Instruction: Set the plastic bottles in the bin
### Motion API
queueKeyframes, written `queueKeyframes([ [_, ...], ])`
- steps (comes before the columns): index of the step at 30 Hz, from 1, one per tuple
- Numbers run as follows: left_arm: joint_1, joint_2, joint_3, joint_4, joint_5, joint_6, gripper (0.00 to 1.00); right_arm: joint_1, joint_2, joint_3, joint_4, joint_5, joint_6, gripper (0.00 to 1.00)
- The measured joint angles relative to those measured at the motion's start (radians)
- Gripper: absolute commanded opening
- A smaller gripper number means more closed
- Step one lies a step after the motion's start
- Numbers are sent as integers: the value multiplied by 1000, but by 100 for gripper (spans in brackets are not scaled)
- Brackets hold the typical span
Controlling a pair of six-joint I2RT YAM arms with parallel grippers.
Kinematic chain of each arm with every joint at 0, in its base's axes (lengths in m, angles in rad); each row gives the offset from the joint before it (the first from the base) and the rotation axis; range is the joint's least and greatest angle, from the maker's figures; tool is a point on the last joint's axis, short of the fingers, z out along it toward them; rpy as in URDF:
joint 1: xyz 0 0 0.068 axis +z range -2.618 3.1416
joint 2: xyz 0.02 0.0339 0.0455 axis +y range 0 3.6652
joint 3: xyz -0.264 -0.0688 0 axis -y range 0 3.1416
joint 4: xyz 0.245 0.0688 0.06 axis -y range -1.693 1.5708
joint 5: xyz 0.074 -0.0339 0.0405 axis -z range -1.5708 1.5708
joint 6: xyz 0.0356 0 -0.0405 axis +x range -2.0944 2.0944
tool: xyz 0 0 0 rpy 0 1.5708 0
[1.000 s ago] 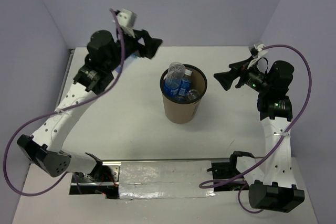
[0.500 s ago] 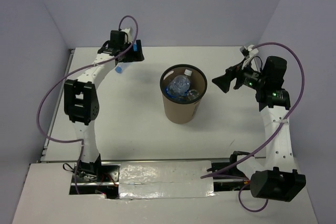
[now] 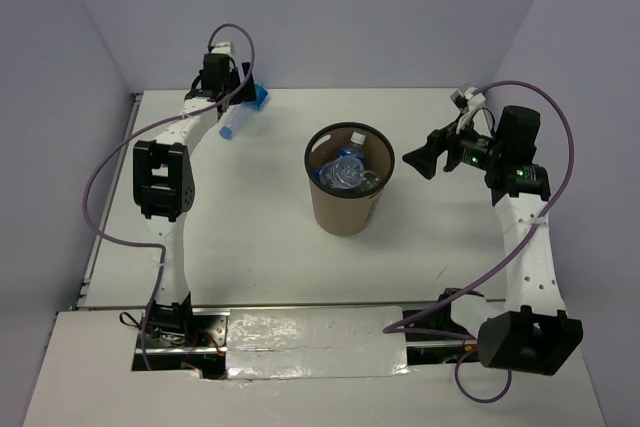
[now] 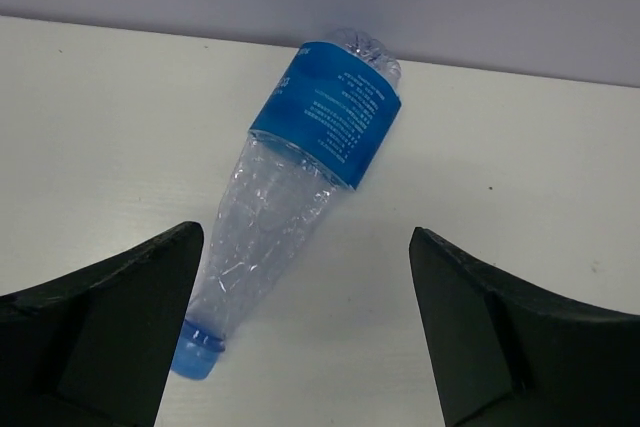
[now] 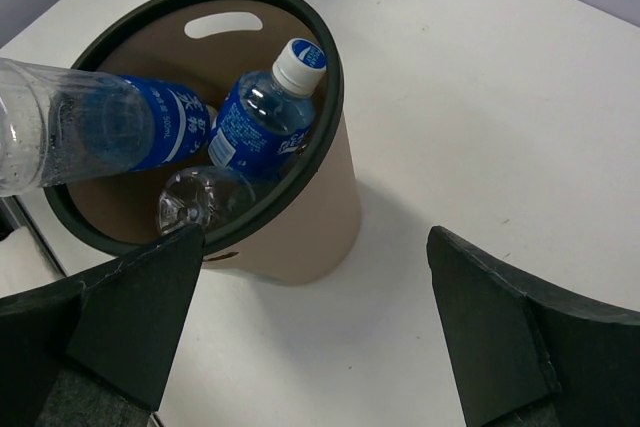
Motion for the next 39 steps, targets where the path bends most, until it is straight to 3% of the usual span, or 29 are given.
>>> queueKeyframes([
  [11, 24, 225, 142, -45, 24, -31, 73, 0, 61, 10, 8, -10, 3, 99],
  [13, 27, 226, 140, -63, 19, -35, 57, 0, 63, 13, 12, -12, 5, 99],
  [18, 37, 226, 138, -66, 18, -64, 31, 0, 63, 13, 18, -21, 13, 99],
  [19, 37, 225, 138, -65, 21, -72, 20, 0, 63, 13, 20, -23, 15, 99],
  [22, 41, 208, 119, -58, 43, -88, 0, 0, 64, 14, 22, -32, 21, 99],
  [31, 49, -31, -168, 0, 196, -165, 0, 0, 76, 65, 27, -42, 82, 95],
  [39, 48, -515, -486, 267, 373, -253, 0, 54, 138, 240, 79, -73, 266, 82],
])
